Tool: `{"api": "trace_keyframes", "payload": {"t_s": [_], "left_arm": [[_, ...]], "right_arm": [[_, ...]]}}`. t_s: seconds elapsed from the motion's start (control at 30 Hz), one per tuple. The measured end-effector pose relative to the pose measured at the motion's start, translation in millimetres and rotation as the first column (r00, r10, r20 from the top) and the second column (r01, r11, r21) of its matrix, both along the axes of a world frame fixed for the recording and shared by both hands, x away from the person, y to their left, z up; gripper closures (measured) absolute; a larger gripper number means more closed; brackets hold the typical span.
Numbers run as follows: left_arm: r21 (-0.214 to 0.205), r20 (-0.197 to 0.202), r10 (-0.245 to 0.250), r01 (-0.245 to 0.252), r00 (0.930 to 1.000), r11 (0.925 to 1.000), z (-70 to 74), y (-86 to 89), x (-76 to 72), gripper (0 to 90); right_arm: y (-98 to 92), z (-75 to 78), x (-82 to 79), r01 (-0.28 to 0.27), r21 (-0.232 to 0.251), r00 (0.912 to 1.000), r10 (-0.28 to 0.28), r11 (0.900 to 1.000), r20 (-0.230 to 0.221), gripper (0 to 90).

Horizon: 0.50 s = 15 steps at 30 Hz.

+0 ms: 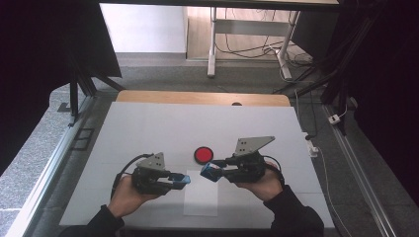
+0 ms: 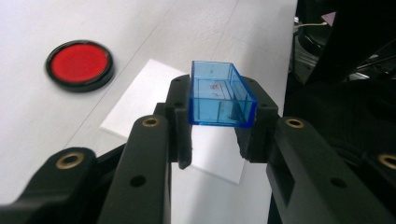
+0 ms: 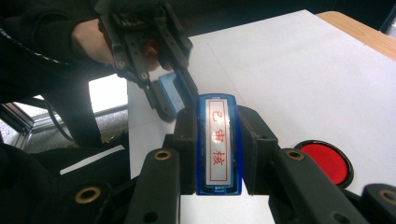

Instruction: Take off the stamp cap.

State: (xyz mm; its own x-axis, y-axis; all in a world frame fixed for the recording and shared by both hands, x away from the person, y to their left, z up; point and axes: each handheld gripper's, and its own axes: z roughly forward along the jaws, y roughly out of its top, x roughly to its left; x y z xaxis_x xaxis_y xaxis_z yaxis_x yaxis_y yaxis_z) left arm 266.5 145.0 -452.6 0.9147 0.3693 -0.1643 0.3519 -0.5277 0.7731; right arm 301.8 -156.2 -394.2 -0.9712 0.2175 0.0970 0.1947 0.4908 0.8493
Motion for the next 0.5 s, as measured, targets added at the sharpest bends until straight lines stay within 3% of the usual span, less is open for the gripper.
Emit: {"api": "trace_keyframes", "payload": {"t_s": [0.27, 0.5], "left_arm": [[-0.022, 0.003, 0.072, -0.072, 0.9974, 0.9972, -0.4, 26.9, -15.6, 68.8], [-0.023, 0.002, 0.14, -0.14, 0.9901, 0.9898, -0.1, 41.9, -28.0, 68.8]], "right_arm": [[2.5, -0.6, -0.6, 0.023, -0.011, 0.9997, -0.023, 0.9997, 0.001, 71.2], [3.0, -0.2, -0.9, 0.034, -0.023, 0.9994, -0.034, 0.9992, 0.007, 71.2]]}}
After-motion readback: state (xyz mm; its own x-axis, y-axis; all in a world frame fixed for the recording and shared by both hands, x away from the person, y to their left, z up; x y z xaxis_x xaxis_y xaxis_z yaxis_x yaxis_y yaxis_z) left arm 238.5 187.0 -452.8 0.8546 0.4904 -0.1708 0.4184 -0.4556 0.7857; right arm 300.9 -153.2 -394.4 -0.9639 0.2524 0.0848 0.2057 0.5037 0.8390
